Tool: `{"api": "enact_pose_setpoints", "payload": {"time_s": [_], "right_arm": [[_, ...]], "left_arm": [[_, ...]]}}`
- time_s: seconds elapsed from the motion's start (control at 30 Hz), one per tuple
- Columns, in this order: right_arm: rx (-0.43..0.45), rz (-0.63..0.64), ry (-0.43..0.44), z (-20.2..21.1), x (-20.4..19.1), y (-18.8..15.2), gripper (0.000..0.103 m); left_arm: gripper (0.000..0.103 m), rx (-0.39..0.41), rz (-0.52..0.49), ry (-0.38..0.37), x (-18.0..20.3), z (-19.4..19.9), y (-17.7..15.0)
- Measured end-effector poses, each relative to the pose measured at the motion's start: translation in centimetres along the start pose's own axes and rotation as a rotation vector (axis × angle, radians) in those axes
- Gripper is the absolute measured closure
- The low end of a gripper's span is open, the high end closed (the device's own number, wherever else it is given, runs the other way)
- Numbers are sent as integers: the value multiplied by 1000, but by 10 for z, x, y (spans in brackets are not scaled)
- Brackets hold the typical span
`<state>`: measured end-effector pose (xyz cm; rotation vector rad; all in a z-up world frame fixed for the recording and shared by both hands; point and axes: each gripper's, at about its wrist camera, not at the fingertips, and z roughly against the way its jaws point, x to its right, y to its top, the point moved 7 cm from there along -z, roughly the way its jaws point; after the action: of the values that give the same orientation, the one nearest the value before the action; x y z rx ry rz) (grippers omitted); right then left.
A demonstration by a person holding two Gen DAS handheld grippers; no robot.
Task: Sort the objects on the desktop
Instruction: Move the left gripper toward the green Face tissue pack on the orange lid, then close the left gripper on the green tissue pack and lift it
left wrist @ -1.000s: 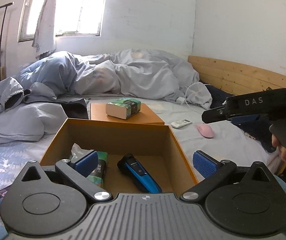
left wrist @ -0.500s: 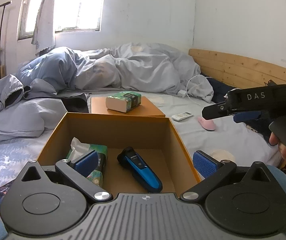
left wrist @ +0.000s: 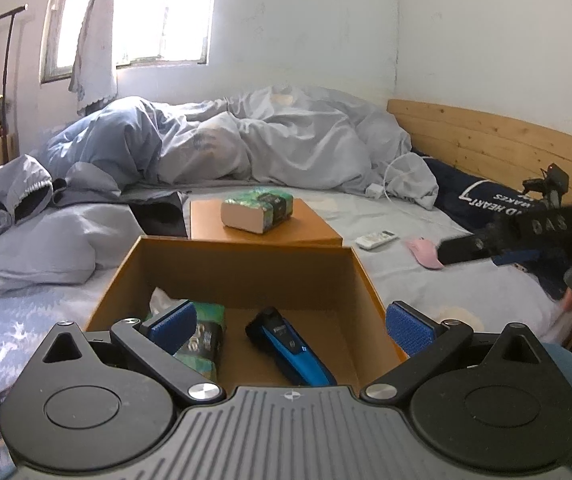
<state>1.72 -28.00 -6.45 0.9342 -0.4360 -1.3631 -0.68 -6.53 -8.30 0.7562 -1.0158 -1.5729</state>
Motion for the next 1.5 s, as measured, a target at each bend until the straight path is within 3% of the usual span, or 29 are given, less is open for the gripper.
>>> {"api": "enact_pose_setpoints", "payload": {"time_s": [0.43, 0.8, 1.07, 1.5], "right_arm": [[-8, -44, -13, 0, 30, -4, 0], [-17, -103, -14, -7, 57, -3, 0], [-32, -151, -5, -17, 74, -2, 0], [-83, -219, 56, -37, 79, -5, 0]], "left_arm": [[0, 115, -53, 46, 0, -43, 71], [0, 151, -97, 30, 10, -98, 120], [0, 118, -167, 0, 18, -146, 138], [0, -21, -258, -15, 5, -244, 140]]}}
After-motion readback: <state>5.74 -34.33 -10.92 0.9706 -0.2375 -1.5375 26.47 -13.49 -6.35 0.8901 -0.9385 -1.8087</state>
